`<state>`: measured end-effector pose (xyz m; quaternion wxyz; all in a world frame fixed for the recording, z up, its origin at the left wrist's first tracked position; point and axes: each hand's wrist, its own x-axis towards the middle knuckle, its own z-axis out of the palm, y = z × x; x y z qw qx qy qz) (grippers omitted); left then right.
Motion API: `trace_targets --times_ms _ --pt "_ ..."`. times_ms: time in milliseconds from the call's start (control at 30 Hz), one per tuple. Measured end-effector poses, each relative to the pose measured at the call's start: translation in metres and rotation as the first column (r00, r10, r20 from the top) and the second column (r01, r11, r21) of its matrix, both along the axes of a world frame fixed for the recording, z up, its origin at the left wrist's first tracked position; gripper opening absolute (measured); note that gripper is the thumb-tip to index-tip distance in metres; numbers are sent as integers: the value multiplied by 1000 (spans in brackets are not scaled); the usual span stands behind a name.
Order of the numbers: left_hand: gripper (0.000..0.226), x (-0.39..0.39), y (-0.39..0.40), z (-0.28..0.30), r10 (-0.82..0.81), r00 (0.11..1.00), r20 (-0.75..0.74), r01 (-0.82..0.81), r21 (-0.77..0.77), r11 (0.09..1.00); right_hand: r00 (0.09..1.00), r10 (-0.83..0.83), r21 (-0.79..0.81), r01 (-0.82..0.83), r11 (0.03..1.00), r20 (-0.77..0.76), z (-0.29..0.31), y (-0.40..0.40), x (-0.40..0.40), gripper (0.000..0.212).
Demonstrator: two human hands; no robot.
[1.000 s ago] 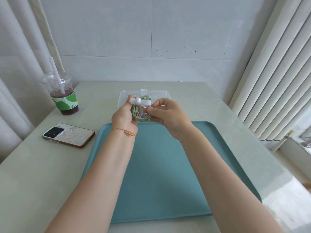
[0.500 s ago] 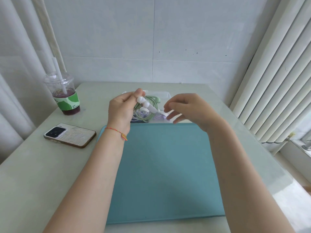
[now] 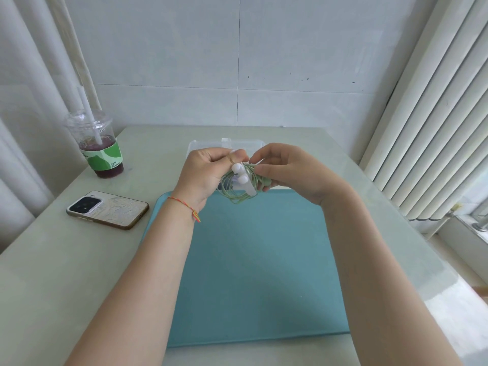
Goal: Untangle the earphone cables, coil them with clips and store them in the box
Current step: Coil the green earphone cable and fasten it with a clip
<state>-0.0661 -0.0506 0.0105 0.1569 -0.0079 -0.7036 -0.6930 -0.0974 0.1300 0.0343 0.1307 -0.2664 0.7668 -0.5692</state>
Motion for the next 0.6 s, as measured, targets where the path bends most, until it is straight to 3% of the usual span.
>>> trace_targets --times_ms 133,433,600 --pt "10 -4 -2 -1 91 996 2 -91 29 995 999 -52 -49 51 997 -11 -2 -3 -2 8" --pt "11 -7 -3 -3 132 991 9 -132 12 991 994 -107 -63 109 992 37 -7 -14 -2 23" --pt "29 -10 -3 -8 134 991 -11 -134 -21 991 991 -116 -78 120 990 60 -11 -16 -4 8"
